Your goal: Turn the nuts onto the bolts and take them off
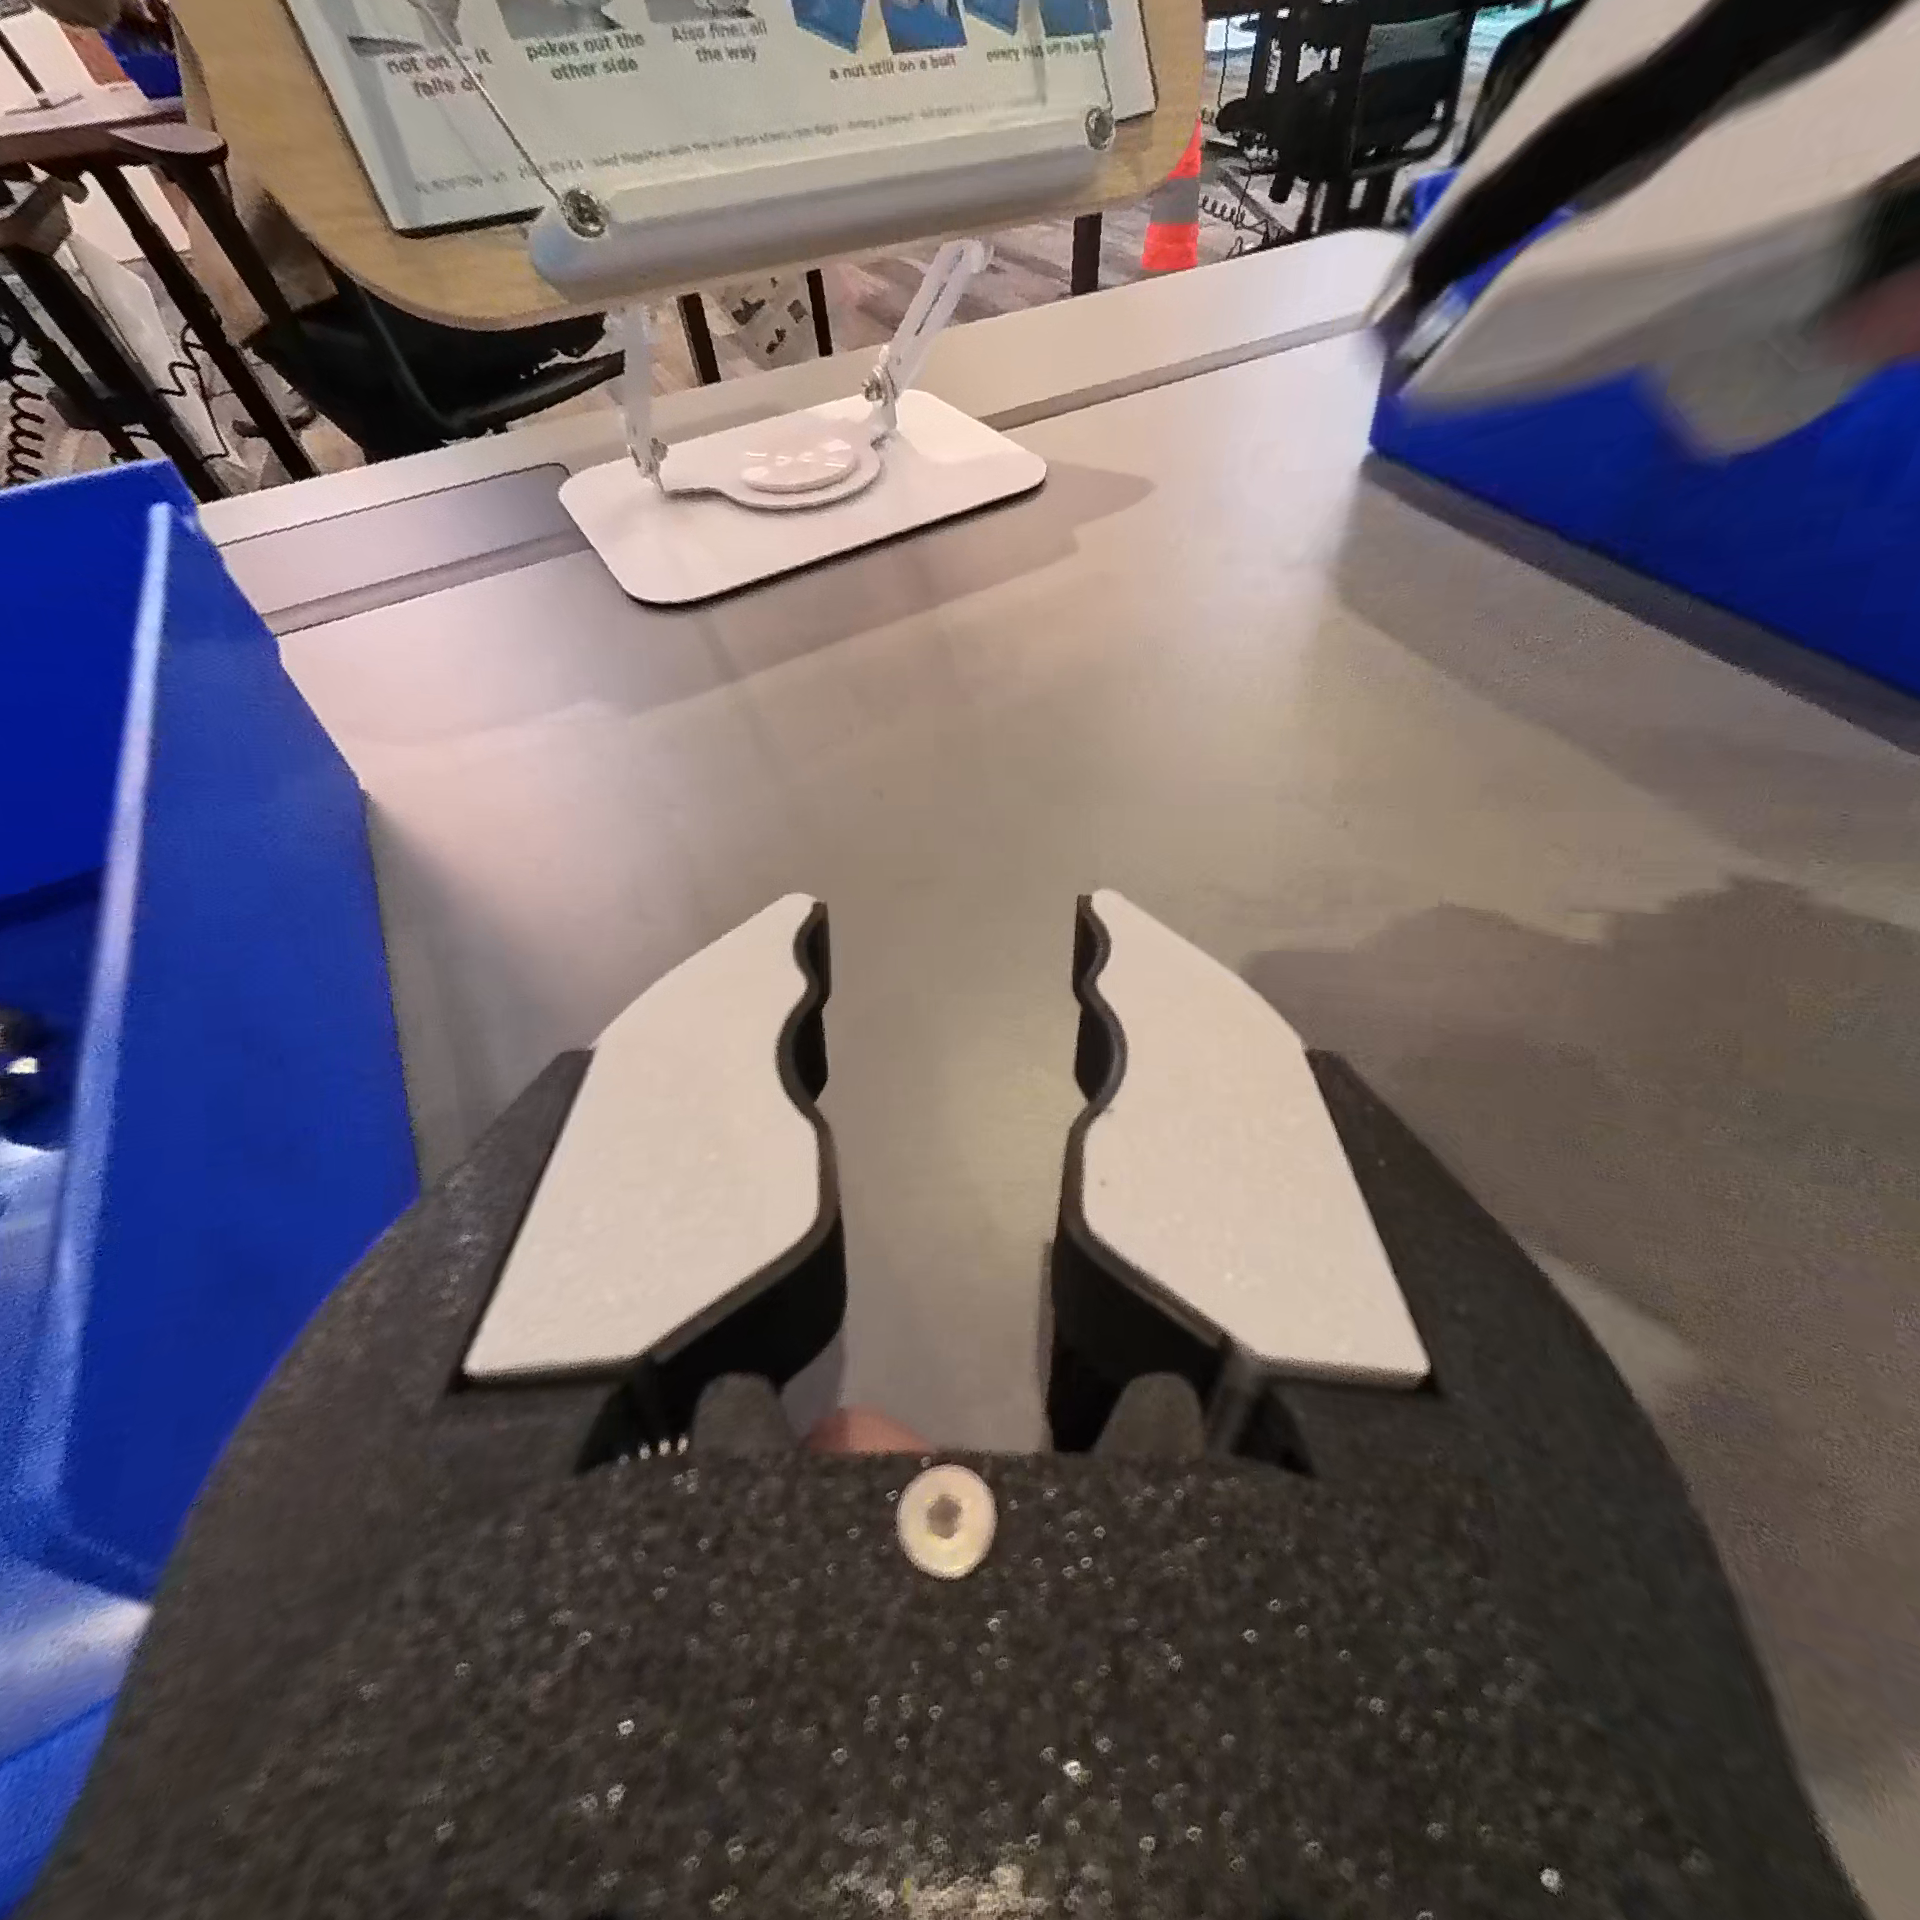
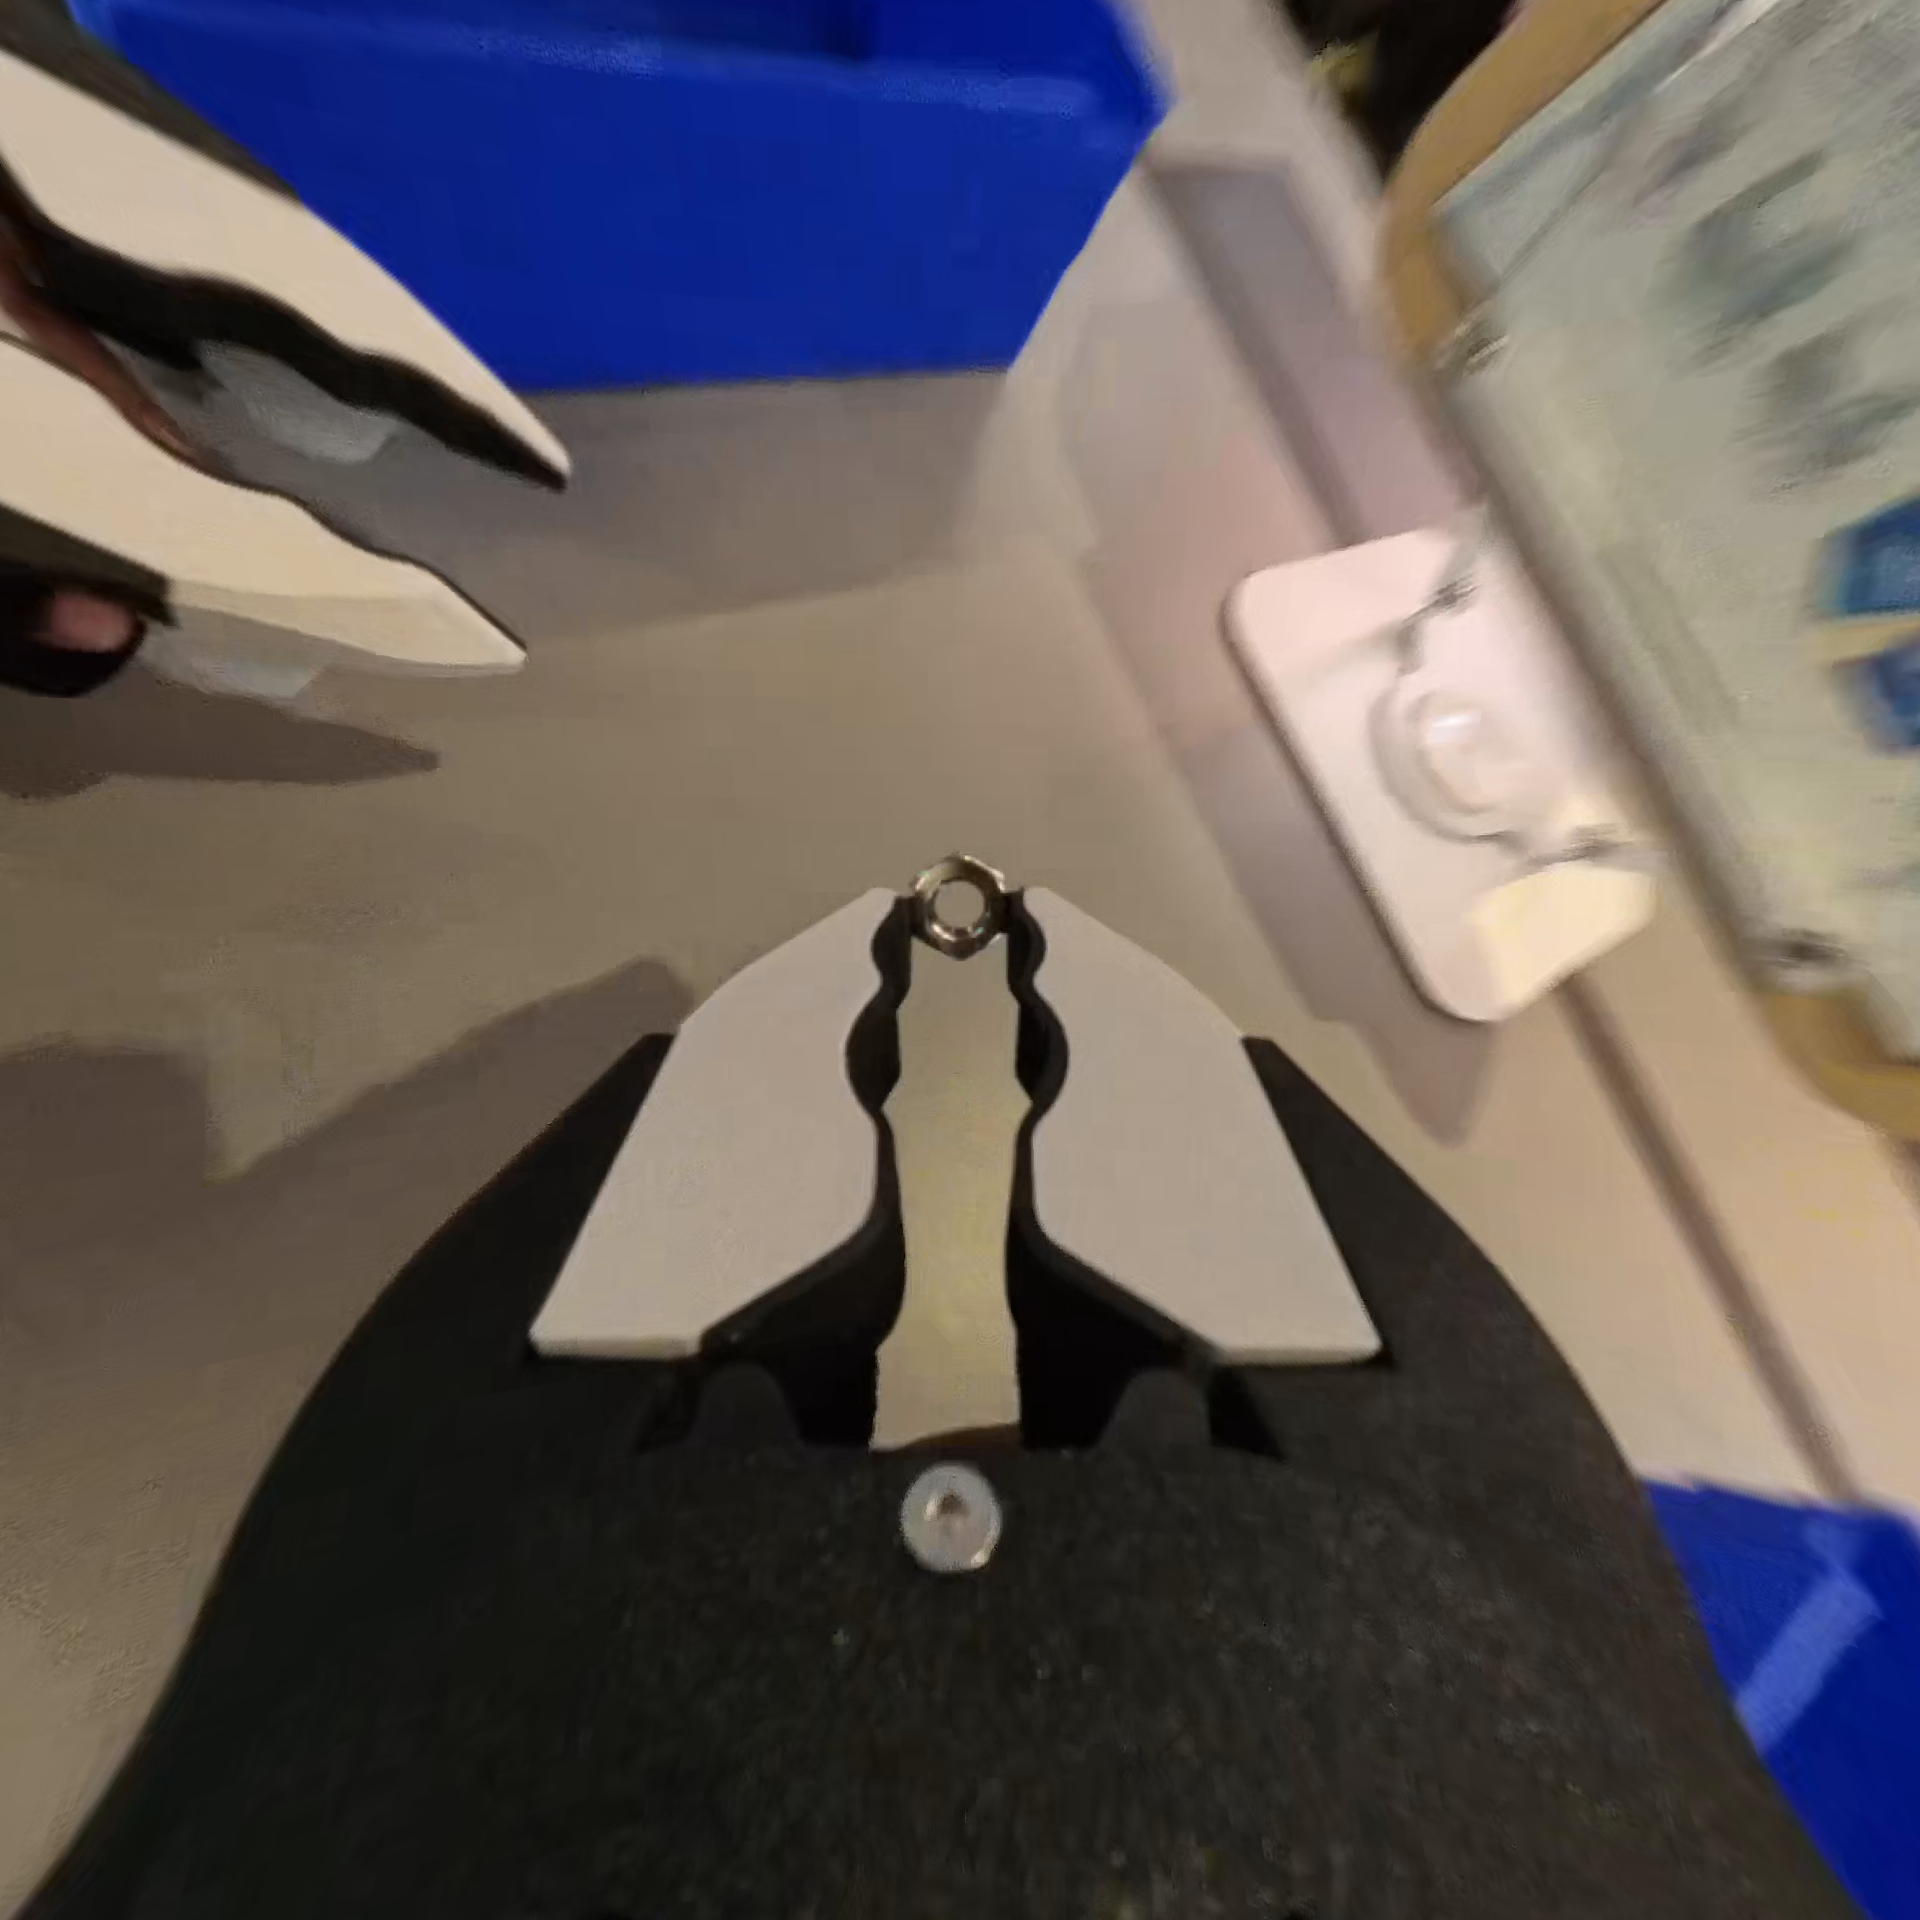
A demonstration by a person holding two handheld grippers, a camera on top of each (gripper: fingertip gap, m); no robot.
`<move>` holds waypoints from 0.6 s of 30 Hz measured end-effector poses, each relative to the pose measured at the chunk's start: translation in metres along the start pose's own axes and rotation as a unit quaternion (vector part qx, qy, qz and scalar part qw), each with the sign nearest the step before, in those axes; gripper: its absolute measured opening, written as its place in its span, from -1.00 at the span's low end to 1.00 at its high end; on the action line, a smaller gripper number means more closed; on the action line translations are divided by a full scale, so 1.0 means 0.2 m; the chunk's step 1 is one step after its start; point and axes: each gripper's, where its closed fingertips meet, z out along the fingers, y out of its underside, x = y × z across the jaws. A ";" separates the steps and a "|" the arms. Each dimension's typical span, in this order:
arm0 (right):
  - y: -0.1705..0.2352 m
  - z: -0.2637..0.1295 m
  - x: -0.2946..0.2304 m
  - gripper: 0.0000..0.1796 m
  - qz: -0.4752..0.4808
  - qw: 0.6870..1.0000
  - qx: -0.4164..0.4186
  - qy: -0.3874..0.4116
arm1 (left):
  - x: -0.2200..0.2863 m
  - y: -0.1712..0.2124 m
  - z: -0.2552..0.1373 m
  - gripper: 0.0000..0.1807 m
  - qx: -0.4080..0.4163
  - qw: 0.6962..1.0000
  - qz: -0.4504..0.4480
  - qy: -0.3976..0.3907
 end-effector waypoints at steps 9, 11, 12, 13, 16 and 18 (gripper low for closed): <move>0.37 -0.86 0.40 -0.81 0.058 0.979 -0.066 0.184 | 0.07 0.02 0.00 -0.56 -0.024 0.999 -0.012 0.036; 0.60 -0.94 0.53 -0.81 0.101 0.968 -0.115 0.199 | 0.08 0.01 0.00 -0.53 -0.020 0.999 -0.003 0.033; 0.73 -0.97 0.58 -0.81 0.124 0.960 -0.148 0.202 | 0.09 0.01 0.00 -0.51 -0.018 0.999 0.002 0.030; 0.87 -0.99 0.62 -0.81 0.145 0.951 -0.181 0.206 | 0.09 0.01 0.00 -0.50 -0.017 0.999 0.008 0.027; 1.20 -0.97 0.63 -0.80 0.218 0.931 -0.245 0.159 | 0.09 0.01 0.00 -0.49 -0.017 0.999 0.019 0.022; 1.31 -0.90 0.58 -0.80 0.257 0.923 -0.265 0.109 | 0.10 0.02 0.01 -0.49 -0.020 0.999 0.019 0.025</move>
